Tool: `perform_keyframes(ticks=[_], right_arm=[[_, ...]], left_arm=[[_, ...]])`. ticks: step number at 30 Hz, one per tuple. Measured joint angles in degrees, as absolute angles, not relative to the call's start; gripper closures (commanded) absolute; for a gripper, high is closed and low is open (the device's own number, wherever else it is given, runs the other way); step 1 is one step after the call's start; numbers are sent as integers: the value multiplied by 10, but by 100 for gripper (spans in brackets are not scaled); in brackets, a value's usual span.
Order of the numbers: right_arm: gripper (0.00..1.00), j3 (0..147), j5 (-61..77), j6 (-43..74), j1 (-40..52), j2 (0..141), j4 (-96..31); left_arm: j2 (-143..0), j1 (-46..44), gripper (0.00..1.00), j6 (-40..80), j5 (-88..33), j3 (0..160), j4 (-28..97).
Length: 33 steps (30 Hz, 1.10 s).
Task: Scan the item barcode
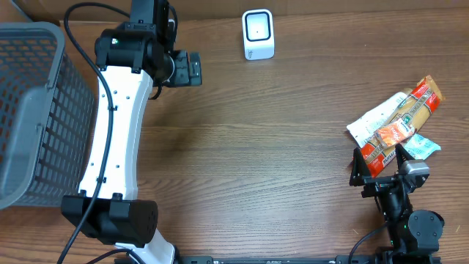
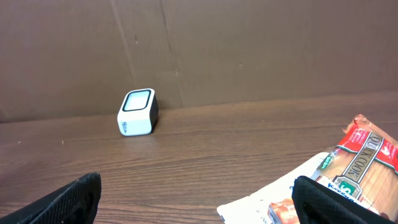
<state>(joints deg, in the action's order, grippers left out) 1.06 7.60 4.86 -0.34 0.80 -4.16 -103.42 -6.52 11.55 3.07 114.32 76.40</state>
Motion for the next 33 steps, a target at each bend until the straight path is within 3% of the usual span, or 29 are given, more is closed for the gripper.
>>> perform_keyframes(ticks=[5, 9, 16, 24, 33], right_arm=[[0, 11, 76, 48, -3, 8, -42], [0, 11, 76, 48, -3, 8, -41], [0, 11, 76, 47, -3, 8, -43], [0, 11, 76, 47, -3, 8, -43], [0, 11, 76, 47, -3, 7, -42]], left_arm=[[-998, -65, 0, 97, 19, 1092, 633], [-876, -67, 0, 63, -16, 921, 402], [-622, -65, 0, 17, -44, 594, 135], [-385, -55, 0, -13, -50, 273, 5], [-191, -50, 0, -17, -44, 112, -24]])
